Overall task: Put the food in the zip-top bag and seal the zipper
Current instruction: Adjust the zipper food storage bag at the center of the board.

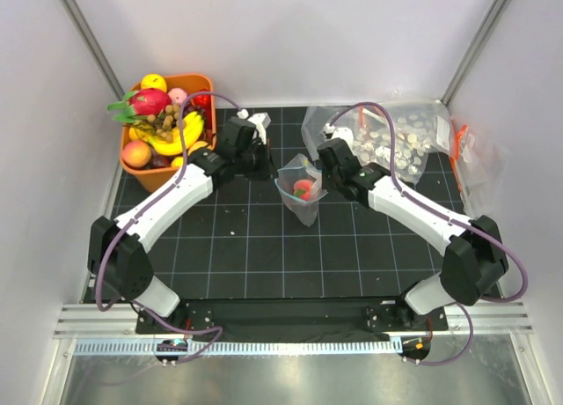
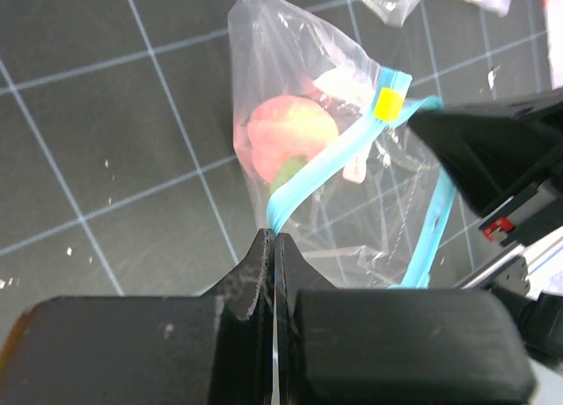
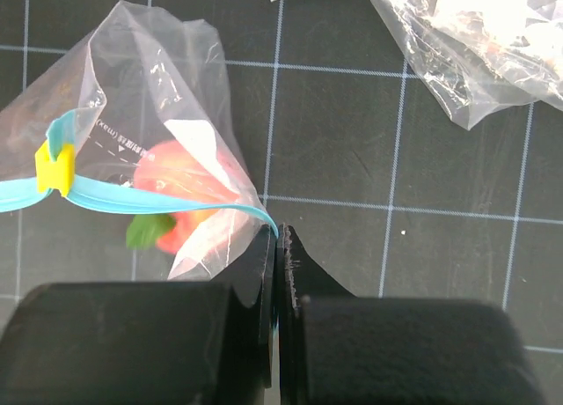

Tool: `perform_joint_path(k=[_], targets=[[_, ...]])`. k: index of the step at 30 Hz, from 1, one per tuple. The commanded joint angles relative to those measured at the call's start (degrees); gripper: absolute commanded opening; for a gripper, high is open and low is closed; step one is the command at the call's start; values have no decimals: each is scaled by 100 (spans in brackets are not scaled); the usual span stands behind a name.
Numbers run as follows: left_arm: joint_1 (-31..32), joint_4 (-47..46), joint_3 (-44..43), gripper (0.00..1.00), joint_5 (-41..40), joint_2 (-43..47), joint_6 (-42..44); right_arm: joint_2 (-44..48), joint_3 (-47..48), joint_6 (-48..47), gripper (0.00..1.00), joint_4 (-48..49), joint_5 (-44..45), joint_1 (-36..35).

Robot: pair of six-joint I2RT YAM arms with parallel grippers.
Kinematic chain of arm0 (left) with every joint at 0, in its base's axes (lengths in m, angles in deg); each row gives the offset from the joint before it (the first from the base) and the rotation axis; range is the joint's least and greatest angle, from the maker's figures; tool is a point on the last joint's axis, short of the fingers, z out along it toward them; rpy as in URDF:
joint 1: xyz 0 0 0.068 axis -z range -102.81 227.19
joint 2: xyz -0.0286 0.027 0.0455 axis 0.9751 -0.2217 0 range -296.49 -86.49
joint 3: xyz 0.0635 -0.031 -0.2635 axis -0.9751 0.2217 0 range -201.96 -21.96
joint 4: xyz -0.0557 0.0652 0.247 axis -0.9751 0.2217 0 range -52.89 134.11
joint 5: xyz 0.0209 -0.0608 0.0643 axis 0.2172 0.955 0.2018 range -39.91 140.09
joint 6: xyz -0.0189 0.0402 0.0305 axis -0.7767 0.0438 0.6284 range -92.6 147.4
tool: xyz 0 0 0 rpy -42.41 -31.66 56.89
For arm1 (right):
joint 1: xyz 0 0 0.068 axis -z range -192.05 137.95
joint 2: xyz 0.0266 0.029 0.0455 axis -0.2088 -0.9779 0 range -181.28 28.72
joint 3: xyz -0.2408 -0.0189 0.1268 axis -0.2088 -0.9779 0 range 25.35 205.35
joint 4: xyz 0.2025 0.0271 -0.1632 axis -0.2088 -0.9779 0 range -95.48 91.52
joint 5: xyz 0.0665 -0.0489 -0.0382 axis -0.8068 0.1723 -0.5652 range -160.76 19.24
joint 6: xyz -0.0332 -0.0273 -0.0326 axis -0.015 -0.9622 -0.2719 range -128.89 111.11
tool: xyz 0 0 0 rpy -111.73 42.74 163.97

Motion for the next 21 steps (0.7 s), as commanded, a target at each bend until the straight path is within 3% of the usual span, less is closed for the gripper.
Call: perform_joint_path(k=[1,8,15,20,21], targets=[[104,708,-325,0,-126,-19,243,35,376,-222,1,-314,158,-49],[104,674,-493,0,-21,-98,243,105,746,-354,1,-525,220,-66],[104,-169,-273,0,612,-362,-108,-342,1571,-363,1,-938,-9,-417],[-70,-258,-124,1,481,-327,-83,-405,1406,-266,1,-737,-88,-418],[-132,-258,-71,5,428,-275,-83,-387,1362,-257,1,-701,-62,-409]])
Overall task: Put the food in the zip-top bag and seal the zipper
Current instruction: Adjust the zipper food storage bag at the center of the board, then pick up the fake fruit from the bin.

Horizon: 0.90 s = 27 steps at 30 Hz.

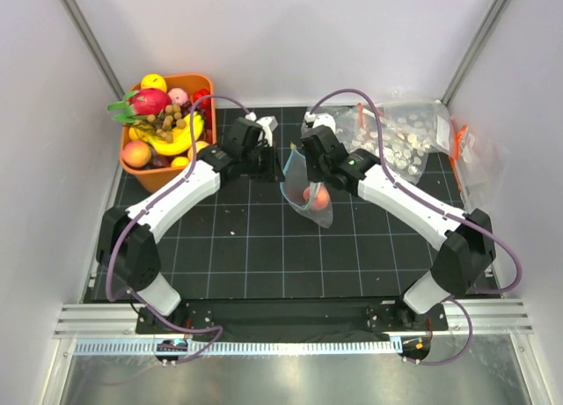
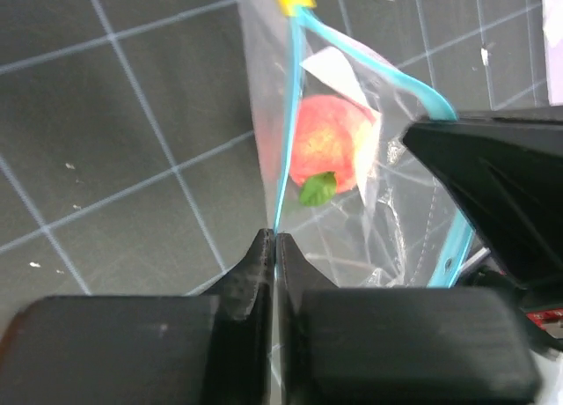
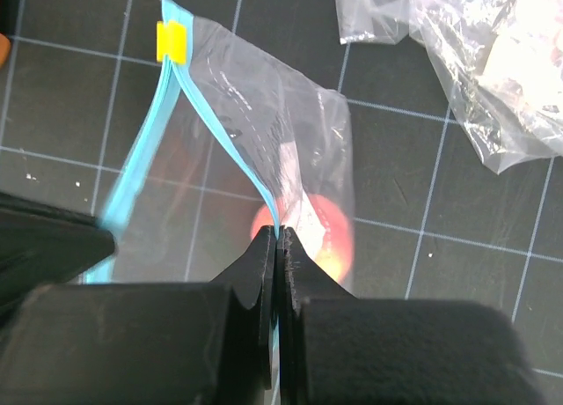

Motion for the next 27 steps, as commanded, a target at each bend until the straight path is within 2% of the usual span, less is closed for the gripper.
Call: perform_joint_path(k=[1,3,4,8,9,12,13,16,18,23,27], targets=[[-231,-241,163,20,-31,176,0,75,-57,18,1,84,39,28],[-371,-136,251,40,-381,403,88,66,-162,88,1,163,30,28],[-433,-74,312,55,-496,492,176,66,-206,115,1,206,21,28],[-802,330,252,72,-1146,1071,352,75,-618,212,1,566,-110,37],[-951,470,234,77,-1540,1177,352,83,-681,247,1,637,-180,45],[-1197,586,269,100,-2201,1651,221,83,-857,256,2,822,-277,37],[-1381,594,286,100,-2568,1740,212,101,-892,230,2,840,-304,37],[-1759,647,269,100,-3019,1986,54,180,-998,142,2,962,-321,37],[-1962,708,86,99,-2985,1996,62,215,-1059,89,2,1033,-313,37],[-2489,1427,-766,99,-3238,1469,133,294,-1103,-52,2,1033,-260,37],[-2788,1588,-1251,100,-3364,986,63,382,-1191,-61,1,1086,-277,37]])
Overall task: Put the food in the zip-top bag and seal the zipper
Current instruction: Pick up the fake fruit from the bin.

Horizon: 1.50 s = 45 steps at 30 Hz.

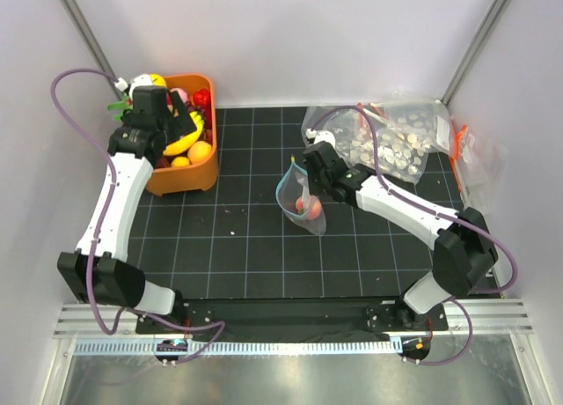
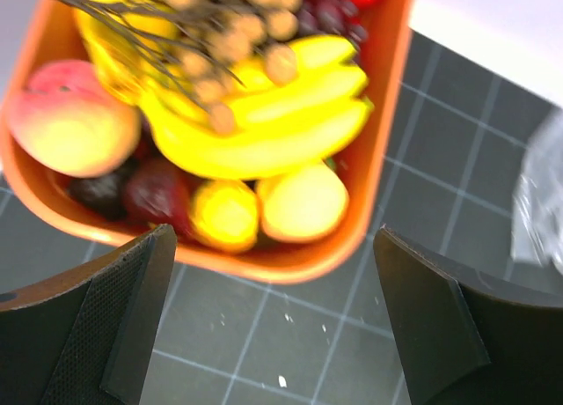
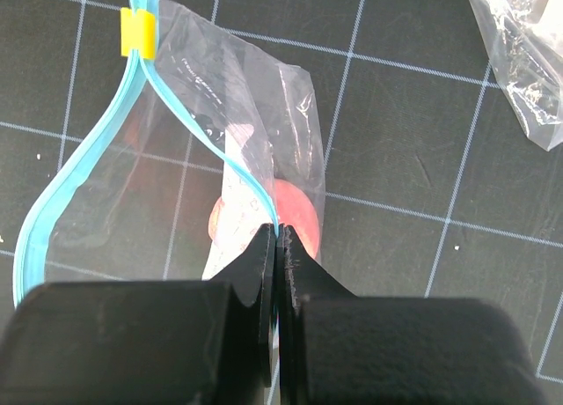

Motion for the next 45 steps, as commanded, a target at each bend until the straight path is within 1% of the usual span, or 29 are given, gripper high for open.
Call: perform_joint_path(k=[1,4,5,7,9,10,12,15,16,18,22,27,29,30,32,33,34,36,41,45], targets=[[-225,342,-421,97,-216,-285,-62,378,-81,-107,1,270,-4,6],[-217,324,-378,93,57,-391,-158,448,-186,-89,1,332,-31,6],[-225,220,-204,93,127,-400,-255,466,-230,-89,1,332,-22,6],[-217,35,-36,88,425,-444,-273,492,-248,-71,1,358,-92,6],[-217,-10,79,83,715,-540,-116,501,-274,-54,1,376,-153,6],[-217,51,62,81,908,-723,-80,510,-301,-45,1,394,-215,6],[-225,104,1,80,1094,-900,-27,519,-318,-36,1,411,-268,15],[-217,52,-35,81,1191,-1234,-106,545,-345,-36,1,429,-312,6],[-208,17,-35,85,1200,-1305,-115,554,-353,-28,1,429,-329,-3],[-217,-54,-105,97,1157,-1507,-150,571,-380,-27,1,446,-338,6],[-216,-203,-123,97,980,-1788,-168,606,-406,-27,1,455,-330,6],[-217,-274,-123,94,1129,-2113,-255,668,-441,-36,1,455,-260,6],[-208,-300,-44,86,1104,-2184,-343,668,-433,-36,1,447,-259,6],[-216,-326,-9,77,1103,-2167,-361,668,-433,-36,1,438,-259,6],[-225,-458,70,68,1112,-2114,-379,668,-433,-45,1,420,-242,6],[-217,-493,62,56,1121,-2105,-379,668,-441,-45,1,438,-233,6],[-217,-476,53,50,1130,-2070,-379,677,-441,-45,1,412,-224,6],[-225,-476,53,43,1147,-1825,-379,677,-433,-45,1,411,-207,6],[-164,-563,123,42,1481,-983,-414,624,-389,-45,1,411,-163,6],[-6,-703,281,42,1534,-445,-466,580,-310,-28,1,368,-128,6]])
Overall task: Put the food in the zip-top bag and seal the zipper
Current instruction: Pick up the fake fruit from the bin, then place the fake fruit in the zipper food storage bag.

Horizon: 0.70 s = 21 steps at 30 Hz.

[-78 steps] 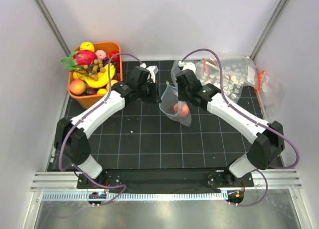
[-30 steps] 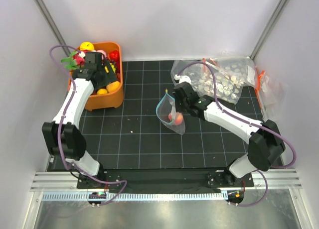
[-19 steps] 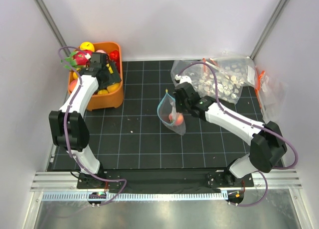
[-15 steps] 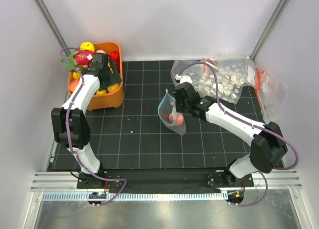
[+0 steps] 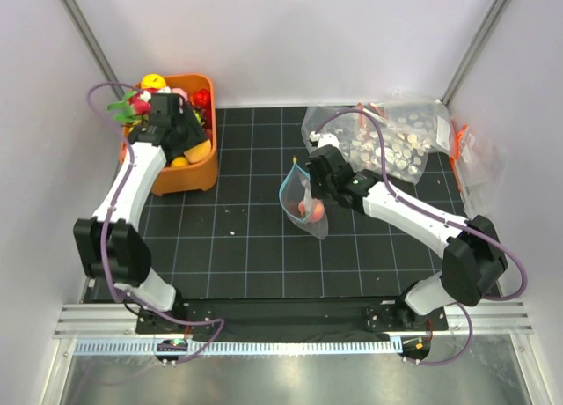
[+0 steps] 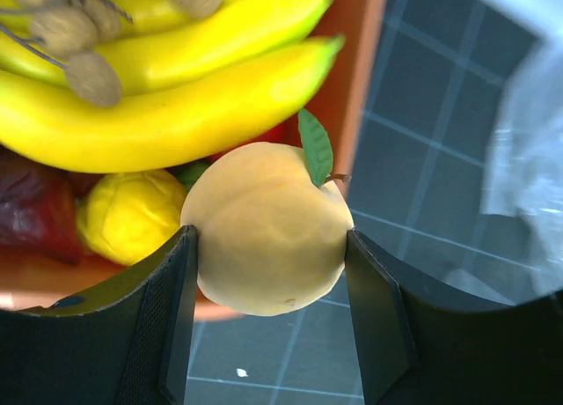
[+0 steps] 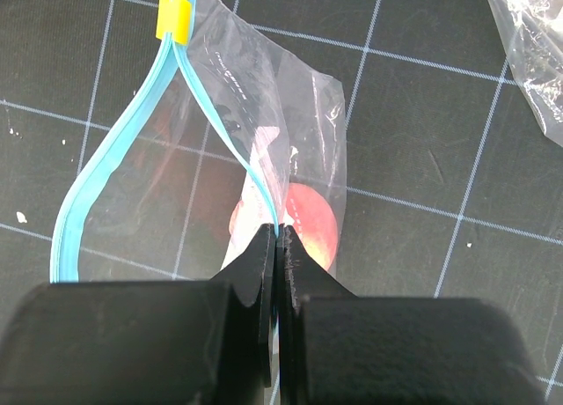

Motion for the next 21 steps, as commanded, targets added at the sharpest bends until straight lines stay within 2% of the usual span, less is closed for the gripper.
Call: perform_joint_path(k=[1,4,11,12,21], targets=[[197,-295,102,42,268,808,-67,160,132,-27,1,75,137,6],[443,-629,383,42,356,1169,-163,196,149,-10,1,83,190,6],[1611,-1376,901,42,523,1494,-497,204,290,52,1,-13,207,32],[1787,-1655,990,42,741,1521,-584,222,290,86,1,-13,207,24],[2482,-3432,2001,42,1446,1468,-1736,389,-122,438,1,426,225,85]])
